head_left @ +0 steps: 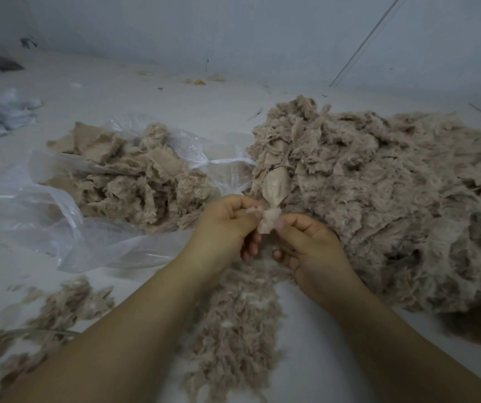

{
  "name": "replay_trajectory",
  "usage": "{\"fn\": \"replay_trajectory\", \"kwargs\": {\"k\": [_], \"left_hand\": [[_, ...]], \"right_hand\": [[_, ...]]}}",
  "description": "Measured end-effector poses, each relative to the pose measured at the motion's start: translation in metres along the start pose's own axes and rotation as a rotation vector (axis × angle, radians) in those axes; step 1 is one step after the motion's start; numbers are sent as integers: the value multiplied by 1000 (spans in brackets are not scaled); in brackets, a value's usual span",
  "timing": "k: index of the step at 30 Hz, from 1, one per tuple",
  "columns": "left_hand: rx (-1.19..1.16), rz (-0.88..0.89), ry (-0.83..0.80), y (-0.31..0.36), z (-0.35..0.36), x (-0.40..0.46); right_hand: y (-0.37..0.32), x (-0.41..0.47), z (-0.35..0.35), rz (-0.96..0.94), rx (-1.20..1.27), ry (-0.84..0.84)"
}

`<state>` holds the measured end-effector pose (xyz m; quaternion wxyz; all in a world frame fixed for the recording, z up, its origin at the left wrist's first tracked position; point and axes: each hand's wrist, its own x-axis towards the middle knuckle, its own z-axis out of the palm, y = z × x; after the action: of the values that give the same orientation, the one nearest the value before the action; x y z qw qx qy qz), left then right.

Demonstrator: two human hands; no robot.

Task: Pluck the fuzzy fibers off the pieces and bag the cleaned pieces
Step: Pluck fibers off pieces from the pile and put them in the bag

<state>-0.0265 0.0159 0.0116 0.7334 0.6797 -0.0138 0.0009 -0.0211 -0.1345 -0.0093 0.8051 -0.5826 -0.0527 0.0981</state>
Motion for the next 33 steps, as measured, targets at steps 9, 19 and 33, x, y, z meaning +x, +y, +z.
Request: {"fn": "replay_trajectory", "kwargs": {"k": [9,19,33], "left_hand": [[496,556,161,-4,2,-1],[459,677,222,0,5,-9],[-161,211,205,3,-2,2]], "right_hand": [[-1,2,2,48,-10,-1],[-2,4,-2,124,81,36],[-4,-1,2,54,-59,-44]]}}
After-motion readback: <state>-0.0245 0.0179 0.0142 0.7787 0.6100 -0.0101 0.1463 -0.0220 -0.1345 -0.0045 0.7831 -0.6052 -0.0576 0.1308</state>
